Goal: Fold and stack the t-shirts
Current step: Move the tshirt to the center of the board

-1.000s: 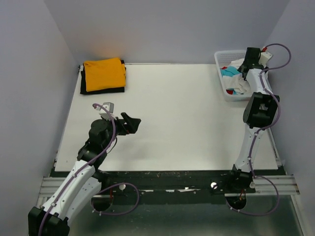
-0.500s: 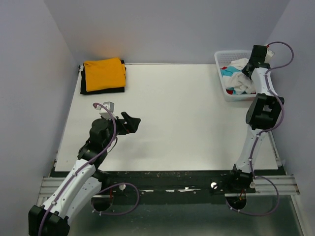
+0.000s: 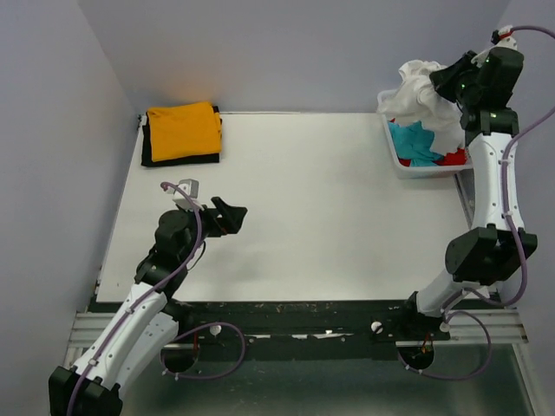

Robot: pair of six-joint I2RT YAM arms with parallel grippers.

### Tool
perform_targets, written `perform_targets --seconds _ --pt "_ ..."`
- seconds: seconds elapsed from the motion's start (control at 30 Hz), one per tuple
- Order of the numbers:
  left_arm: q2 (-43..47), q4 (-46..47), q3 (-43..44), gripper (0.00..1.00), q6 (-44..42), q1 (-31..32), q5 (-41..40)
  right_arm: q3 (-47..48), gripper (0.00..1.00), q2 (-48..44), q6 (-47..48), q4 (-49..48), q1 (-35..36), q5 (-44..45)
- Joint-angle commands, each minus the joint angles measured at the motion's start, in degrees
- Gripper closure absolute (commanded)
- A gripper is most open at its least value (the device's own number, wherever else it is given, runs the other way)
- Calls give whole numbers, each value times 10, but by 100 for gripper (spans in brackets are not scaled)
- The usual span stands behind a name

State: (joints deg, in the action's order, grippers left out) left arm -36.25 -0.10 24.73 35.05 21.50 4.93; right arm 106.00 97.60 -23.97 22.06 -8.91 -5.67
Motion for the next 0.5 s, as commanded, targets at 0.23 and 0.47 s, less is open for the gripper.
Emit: perform_targets --seconds 0.23,0.47 --pt "50 -23 -3 2 20 2 -6 74 99 -98 7 4 163 -310" --pt "52 -53 3 1 33 1 -40 -32 99 -144 -88 -120 201 -395"
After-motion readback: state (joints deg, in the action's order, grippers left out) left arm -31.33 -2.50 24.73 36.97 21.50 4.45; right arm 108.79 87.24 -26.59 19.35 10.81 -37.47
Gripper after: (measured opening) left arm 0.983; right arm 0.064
